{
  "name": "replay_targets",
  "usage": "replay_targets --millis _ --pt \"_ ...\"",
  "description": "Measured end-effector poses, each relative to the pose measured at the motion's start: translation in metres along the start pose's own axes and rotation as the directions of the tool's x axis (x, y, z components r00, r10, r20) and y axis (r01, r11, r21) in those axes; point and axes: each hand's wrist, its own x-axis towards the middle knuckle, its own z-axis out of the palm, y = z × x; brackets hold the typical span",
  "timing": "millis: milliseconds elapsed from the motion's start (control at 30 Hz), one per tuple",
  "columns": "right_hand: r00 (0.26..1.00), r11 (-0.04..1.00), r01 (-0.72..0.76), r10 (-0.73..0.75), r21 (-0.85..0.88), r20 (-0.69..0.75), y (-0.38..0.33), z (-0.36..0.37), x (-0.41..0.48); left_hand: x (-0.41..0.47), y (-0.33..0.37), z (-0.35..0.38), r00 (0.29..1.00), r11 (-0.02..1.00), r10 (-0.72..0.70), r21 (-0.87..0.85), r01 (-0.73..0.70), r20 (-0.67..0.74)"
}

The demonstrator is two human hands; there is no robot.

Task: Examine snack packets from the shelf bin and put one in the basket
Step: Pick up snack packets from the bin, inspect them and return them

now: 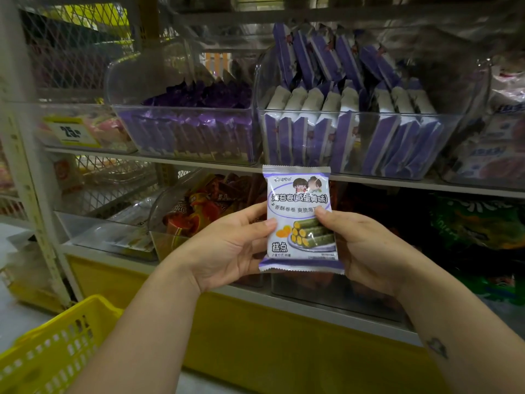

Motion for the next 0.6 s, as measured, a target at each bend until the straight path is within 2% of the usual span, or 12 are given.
replay_targets --millis 67,100,167,200,233,267,333,433,600 --pt "0.998 0.999 0.047 -0.047 -0.001 -0.041 0.000 0.001 0.000 0.004 -0.002 0.005 0.988 0.994 0.102 0.055 -0.096 -0.115" --pt "0.994 0.997 0.082 -0.083 -0.018 -0.069 0.000 0.003 0.000 0.007 -0.004 0.009 0.960 0.973 0.202 0.150 -0.174 -0.196" --pt "0.979 0.985 0.149 -0.159 -0.083 -0.126 0.000 0.007 0.001 0.011 -0.009 0.015 0.838 0.831 0.465 0.466 -0.303 -0.284" --pt "0.971 0.976 0.181 -0.197 -0.118 -0.136 0.001 0.009 0.001 0.012 -0.011 0.019 0.781 0.724 0.570 0.605 -0.331 -0.255" --pt "0.964 0.967 0.214 -0.233 -0.139 -0.130 0.001 0.011 0.001 0.012 -0.014 0.023 0.754 0.636 0.625 0.692 -0.342 -0.202" --pt "0.959 0.960 0.244 -0.260 -0.140 -0.110 0.002 0.014 0.001 0.012 -0.016 0.026 0.760 0.590 0.631 0.731 -0.342 -0.153" --pt "0.959 0.957 0.269 -0.277 -0.111 -0.065 0.002 0.017 0.001 0.013 -0.017 0.029 0.813 0.612 0.571 0.719 -0.330 -0.114" --pt "0.960 0.948 0.275 -0.281 -0.158 -0.017 0.001 0.017 0.002 0.011 -0.015 0.027 0.875 0.717 0.475 0.618 -0.322 -0.095" --pt "0.948 0.903 0.297 -0.318 -0.311 -0.018 0.004 0.010 0.003 0.005 -0.010 0.026 0.943 0.910 0.332 0.273 -0.312 -0.030"
